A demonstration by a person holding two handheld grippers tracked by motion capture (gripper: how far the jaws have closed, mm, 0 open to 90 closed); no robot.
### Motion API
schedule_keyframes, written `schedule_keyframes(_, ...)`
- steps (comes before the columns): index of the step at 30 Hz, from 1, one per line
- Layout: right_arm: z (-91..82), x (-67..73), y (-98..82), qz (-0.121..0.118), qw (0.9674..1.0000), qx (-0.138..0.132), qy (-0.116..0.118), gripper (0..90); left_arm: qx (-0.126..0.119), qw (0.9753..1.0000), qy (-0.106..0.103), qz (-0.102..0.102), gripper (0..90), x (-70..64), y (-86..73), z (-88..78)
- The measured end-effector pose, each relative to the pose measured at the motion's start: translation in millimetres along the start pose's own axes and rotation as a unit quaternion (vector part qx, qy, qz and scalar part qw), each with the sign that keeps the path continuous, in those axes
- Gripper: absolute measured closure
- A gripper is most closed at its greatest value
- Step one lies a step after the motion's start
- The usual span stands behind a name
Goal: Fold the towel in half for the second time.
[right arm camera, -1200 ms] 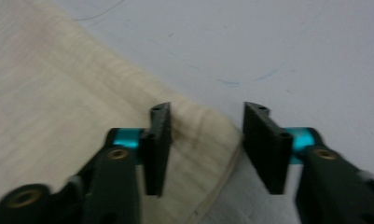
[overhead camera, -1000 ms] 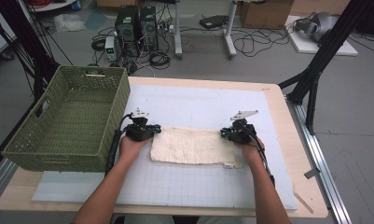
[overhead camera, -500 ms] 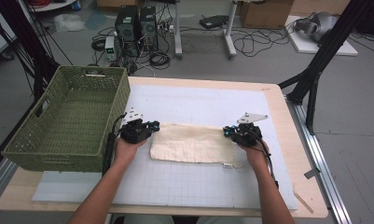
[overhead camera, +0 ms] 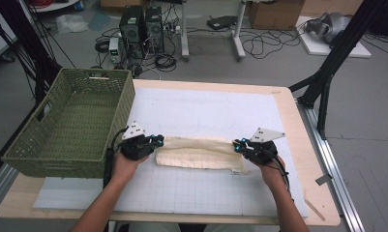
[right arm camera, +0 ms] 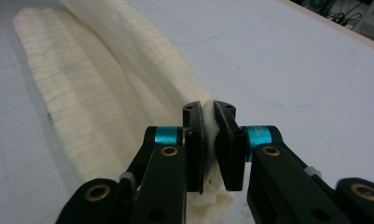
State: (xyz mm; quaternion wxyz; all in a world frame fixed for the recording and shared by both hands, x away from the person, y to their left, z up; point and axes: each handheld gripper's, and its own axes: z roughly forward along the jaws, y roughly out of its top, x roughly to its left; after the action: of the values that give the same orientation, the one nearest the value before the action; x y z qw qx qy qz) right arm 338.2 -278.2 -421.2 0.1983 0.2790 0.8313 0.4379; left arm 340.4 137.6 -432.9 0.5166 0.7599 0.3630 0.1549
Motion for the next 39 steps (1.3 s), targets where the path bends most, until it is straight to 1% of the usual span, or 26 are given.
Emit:
schedule_keyframes(1,-1.6,2.3,-1.9,-0.002,1.0000,0.001,0.001,82.8,0.005,1.0000,-0.001,0.002,82.7,-1.6,-1.1,-0.2)
schedule_keyframes(2,-2.9,4.4,-3.8,-0.005,1.0000,0.000,0.002,82.7,0.000,1.0000,0.000,0.005,82.7,-3.3,-2.8,-1.2)
schedule_keyframes(6,-6.8,12.0,-10.3,-0.013,0.9999,0.003,0.010,82.7,0.007,0.9999,-0.003,0.012,82.6,-7.4,-6.2,-5.1)
schedule_keyframes(11,-9.7,17.7,-14.3,-0.021,0.9997,0.005,0.012,82.5,0.014,0.9998,-0.006,0.009,82.0,-9.5,-13.7,-7.7)
schedule_keyframes(13,-10.7,19.0,-15.3,-0.025,0.9996,0.006,0.013,82.5,0.018,0.9998,-0.007,0.005,81.2,-10.9,-15.8,-8.6)
schedule_keyframes(14,-11.4,20.1,-15.9,-0.022,0.9997,0.007,0.012,82.5,0.020,0.9997,-0.010,0.001,80.3,-10.9,-16.4,-9.6)
schedule_keyframes(16,-11.9,21.1,-17.5,-0.025,0.9996,0.010,0.012,82.5,0.021,0.9996,-0.015,-0.012,73.3,-10.6,-16.0,-11.8)
schedule_keyframes(17,-12.1,21.4,-18.2,-0.025,0.9996,0.012,0.011,82.5,0.018,0.9995,-0.014,-0.023,66.5,-10.1,-15.0,-13.0)
schedule_keyframes(18,-12.5,21.8,-18.8,-0.026,0.9995,0.013,0.011,82.5,0.015,0.9991,-0.015,-0.036,57.4,-8.6,-13.6,-14.6)
schedule_keyframes(19,-12.6,22.5,-19.2,-0.025,0.9995,0.014,0.011,82.5,0.007,0.9989,-0.017,-0.043,52.3,-7.1,-12.1,-16.9)
schedule_keyframes(20,-12.9,22.7,-19.4,-0.028,0.9994,0.016,0.011,82.5,-0.002,0.9990,-0.014,-0.043,50.0,-6.8,-10.3,-19.4)
schedule_keyframes(22,-13.3,24.0,-19.5,-0.031,0.9993,0.016,0.011,82.5,-0.020,0.9983,-0.021,-0.050,46.3,-6.6,-5.5,-24.3)
schedule_keyframes(23,-13.7,24.9,-19.3,-0.033,0.9993,0.018,0.010,82.4,-0.032,0.9978,-0.024,-0.052,46.3,-7.4,-3.3,-26.3)
schedule_keyframes(25,-14.0,27.0,-19.0,-0.037,0.9991,0.019,0.012,82.3,-0.050,0.9973,-0.026,-0.048,46.4,-9.0,0.9,-29.7)
schedule_keyframes(26,-14.1,28.2,-18.8,-0.039,0.9990,0.020,0.012,82.2,-0.052,0.9972,-0.026,-0.046,46.8,-9.8,2.2,-30.2)
schedule_keyframes(27,-14.0,28.9,-18.9,-0.041,0.9989,0.020,0.012,82.1,-0.050,0.9975,-0.027,-0.042,49.0,-10.6,2.5,-29.9)
schedule_keyframes(28,-14.2,29.5,-19.2,-0.041,0.9988,0.023,0.012,82.0,-0.045,0.9978,-0.030,-0.039,51.4,-11.5,1.7,-28.3)
schedule_keyframes(29,-14.1,29.8,-19.5,-0.042,0.9988,0.024,0.013,81.9,-0.032,0.9983,-0.037,-0.033,55.4,-13.0,-0.3,-25.0)
schedule_keyframes(30,-14.6,30.0,-20.0,-0.041,0.9988,0.024,0.012,81.8,-0.024,0.9986,-0.040,-0.027,65.9,-14.4,-2.0,-22.5)
schedule_keyframes(31,-15.0,30.4,-20.2,-0.039,0.9989,0.024,0.011,81.5,-0.012,0.9991,-0.037,-0.018,71.7,-16.1,-4.0,-18.9)
schedule_keyframes(33,-17.1,30.5,-20.4,-0.038,0.9990,0.022,0.010,78.2,0.006,0.9991,-0.036,-0.020,73.8,-17.1,-7.9,-11.9)
schedule_keyframes(34,-18.7,30.4,-20.5,-0.031,0.9992,0.021,0.010,74.6,0.017,0.9992,-0.032,-0.018,74.8,-17.2,-9.3,-9.8)
schedule_keyframes(36,-24.0,27.8,-20.6,-0.009,0.9998,0.012,0.009,67.9,0.029,0.9990,-0.030,-0.017,74.9,-17.6,-11.5,-7.2)
schedule_keyframes(39,-37.1,23.7,-18.5,0.020,0.9996,-0.019,0.004,62.5,0.042,0.9988,-0.023,-0.012,74.9,-18.9,-13.5,-5.0)
